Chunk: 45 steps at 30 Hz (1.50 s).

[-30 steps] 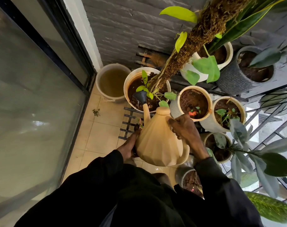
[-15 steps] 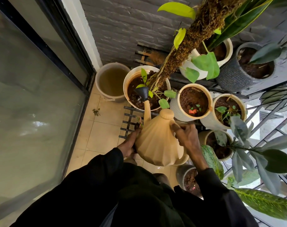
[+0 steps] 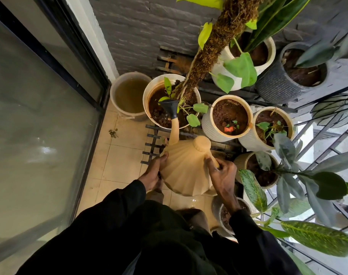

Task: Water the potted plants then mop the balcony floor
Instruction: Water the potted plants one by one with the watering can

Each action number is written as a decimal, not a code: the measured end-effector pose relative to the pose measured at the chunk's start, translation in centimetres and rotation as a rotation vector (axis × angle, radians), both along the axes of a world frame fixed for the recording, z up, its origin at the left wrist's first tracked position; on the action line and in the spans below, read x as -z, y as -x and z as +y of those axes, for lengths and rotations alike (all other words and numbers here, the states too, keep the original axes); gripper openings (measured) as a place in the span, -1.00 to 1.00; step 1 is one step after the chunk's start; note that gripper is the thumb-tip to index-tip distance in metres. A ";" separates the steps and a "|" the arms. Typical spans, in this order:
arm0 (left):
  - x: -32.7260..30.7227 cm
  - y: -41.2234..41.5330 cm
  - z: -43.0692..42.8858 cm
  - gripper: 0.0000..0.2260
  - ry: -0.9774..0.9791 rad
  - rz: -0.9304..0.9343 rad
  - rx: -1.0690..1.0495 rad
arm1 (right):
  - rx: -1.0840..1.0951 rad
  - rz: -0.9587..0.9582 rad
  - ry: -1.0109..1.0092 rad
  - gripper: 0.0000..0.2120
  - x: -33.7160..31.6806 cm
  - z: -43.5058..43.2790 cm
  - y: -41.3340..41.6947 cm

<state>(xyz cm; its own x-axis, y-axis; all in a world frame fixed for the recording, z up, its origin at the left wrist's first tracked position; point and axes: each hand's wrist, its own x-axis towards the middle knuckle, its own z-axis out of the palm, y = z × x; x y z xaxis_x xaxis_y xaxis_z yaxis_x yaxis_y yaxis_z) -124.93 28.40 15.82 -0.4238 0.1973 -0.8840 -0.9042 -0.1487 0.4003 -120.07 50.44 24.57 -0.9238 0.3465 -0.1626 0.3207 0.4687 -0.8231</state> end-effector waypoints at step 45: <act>13.1 -13.9 10.8 -0.31 0.116 -0.333 -0.369 | -0.271 -0.290 -0.050 -0.73 18.5 9.8 -6.3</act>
<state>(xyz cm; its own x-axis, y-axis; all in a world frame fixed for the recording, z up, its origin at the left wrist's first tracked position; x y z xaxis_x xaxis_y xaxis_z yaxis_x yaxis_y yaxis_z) -111.02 39.24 2.75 -0.1384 -0.0196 -0.9902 -0.8810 -0.4543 0.1321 -113.77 60.27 6.03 -0.9014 0.1103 -0.4188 0.3951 0.6057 -0.6907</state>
